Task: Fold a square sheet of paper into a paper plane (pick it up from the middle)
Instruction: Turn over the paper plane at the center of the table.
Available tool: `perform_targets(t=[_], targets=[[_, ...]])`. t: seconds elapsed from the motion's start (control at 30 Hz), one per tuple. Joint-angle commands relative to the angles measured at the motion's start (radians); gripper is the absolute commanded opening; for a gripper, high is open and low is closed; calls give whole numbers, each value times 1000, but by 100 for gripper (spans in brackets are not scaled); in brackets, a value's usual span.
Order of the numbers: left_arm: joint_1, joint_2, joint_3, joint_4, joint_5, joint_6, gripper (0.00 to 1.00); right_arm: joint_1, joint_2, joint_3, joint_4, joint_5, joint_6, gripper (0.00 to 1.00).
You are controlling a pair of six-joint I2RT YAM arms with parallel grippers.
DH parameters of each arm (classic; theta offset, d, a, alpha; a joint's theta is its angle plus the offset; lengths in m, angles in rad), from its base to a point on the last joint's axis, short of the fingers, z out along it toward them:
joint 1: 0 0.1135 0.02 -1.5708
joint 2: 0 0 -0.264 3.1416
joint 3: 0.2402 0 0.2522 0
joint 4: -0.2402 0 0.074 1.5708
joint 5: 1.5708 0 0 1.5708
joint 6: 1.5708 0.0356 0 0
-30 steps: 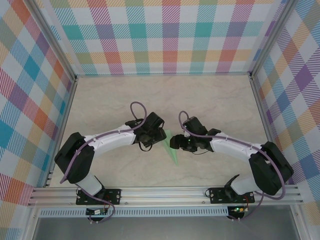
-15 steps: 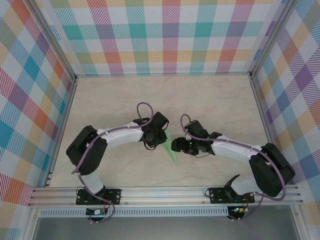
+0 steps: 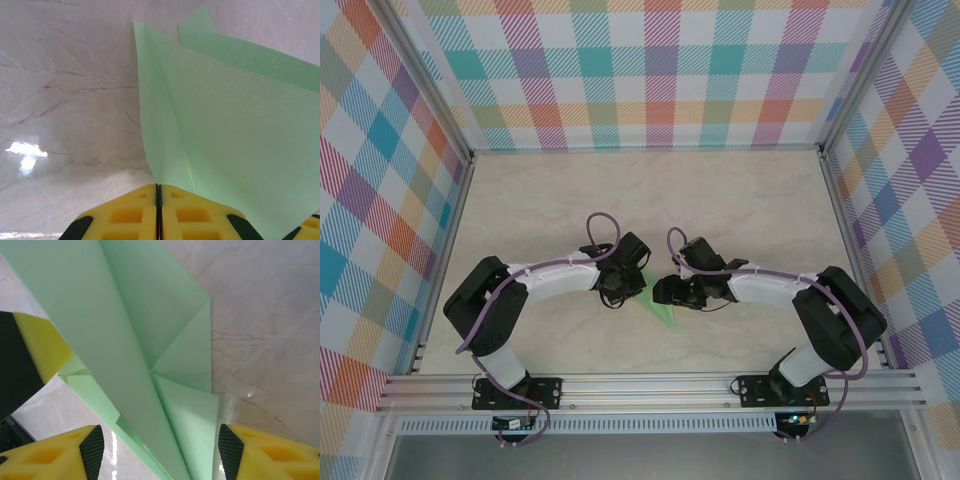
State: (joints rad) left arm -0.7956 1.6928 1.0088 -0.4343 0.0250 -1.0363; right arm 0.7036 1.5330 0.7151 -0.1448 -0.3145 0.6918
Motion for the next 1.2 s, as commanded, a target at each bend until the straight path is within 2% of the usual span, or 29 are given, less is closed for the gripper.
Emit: perform_targets(t=[0.0,0.3,0.43,0.5,0.7,0.87,1.07,1.17], targets=[[8,-29,-7,1,-9,-4,9,8,28,30,26,-43,-37,64],[8,-22,-1,-5,-6,-1,9,26,47,50,29,-70,-57,64],[8,-24,-1,-14,-8,-1,9,30,3,64,-83,108,-74,67],[7,-28,-5,-15,-11,-1,9,28,-11,67,-112,152,-88,69],[8,-27,-4,-16,-12,0,9,28,33,54,-54,69,-62,70],[10,-20,6,-18,-8,4,9,36,59,47,12,-16,-52,67],[9,-16,7,-19,-8,6,9,40,19,49,-2,-6,-59,63],[9,-12,8,-18,-7,5,9,46,5,58,-42,24,-74,58]])
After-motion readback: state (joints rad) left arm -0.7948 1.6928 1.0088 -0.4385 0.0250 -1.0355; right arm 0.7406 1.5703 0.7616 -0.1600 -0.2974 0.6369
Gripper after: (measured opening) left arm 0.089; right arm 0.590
